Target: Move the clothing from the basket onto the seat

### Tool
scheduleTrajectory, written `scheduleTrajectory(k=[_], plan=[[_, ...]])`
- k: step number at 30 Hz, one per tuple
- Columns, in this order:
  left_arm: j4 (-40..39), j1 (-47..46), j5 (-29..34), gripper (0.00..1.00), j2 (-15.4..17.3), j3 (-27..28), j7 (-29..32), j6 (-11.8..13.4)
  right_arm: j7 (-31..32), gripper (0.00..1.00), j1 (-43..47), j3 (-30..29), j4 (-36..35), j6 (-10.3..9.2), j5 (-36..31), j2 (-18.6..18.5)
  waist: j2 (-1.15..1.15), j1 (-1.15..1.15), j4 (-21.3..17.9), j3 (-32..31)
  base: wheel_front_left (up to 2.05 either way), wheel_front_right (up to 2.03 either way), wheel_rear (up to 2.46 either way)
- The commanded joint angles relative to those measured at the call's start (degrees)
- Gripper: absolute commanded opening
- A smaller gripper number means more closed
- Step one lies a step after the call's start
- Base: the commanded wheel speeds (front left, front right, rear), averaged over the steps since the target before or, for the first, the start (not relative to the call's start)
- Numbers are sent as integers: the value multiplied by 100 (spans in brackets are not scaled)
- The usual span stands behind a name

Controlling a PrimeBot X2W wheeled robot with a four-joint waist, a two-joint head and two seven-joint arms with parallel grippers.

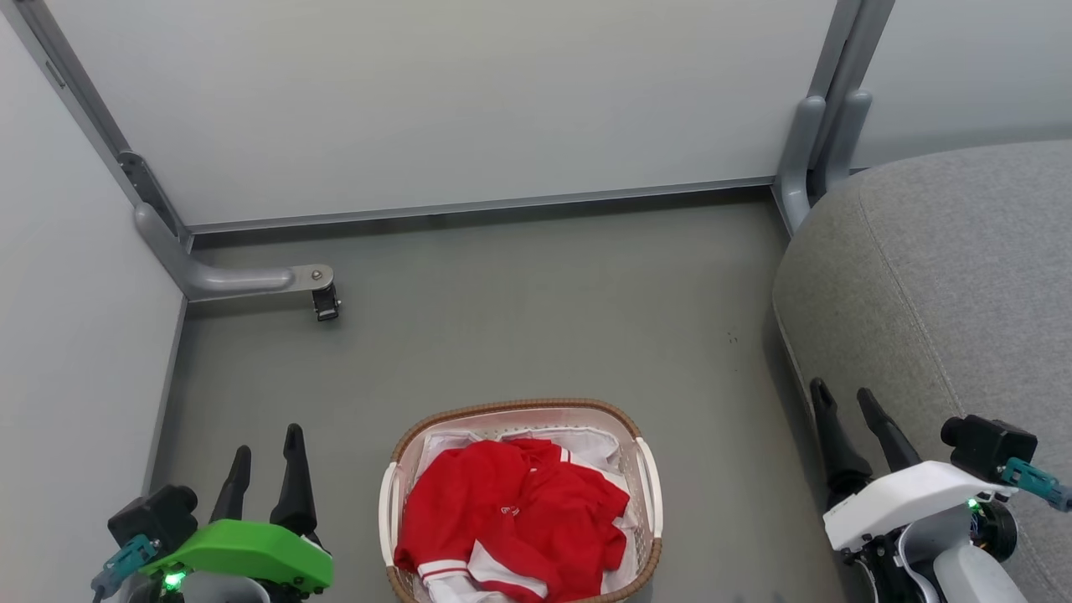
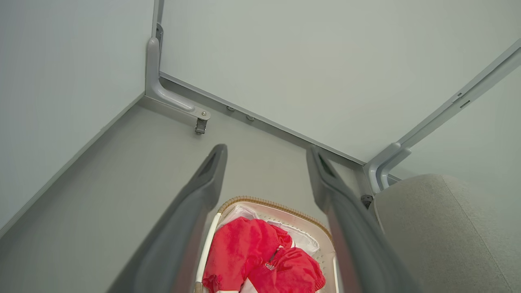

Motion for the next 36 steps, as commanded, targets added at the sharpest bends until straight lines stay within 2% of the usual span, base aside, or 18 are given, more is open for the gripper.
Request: scheduleTrajectory(k=[1,15,36], plan=[[-9,43,223,100,51,-15,-69,5,-66,100,-52,21,6,2,-212,-72,0,0,2,2,0,0,0],[62,77,1043,100,34,-37,-271,100,-270,100,-96,92,72,3,-1028,-65,0,0,23,15,0,0,0],[247,142,1991,100,-29,90,-531,73,-534,100,-166,99,469,3,-2033,-46,0,0,80,15,0,0,0]])
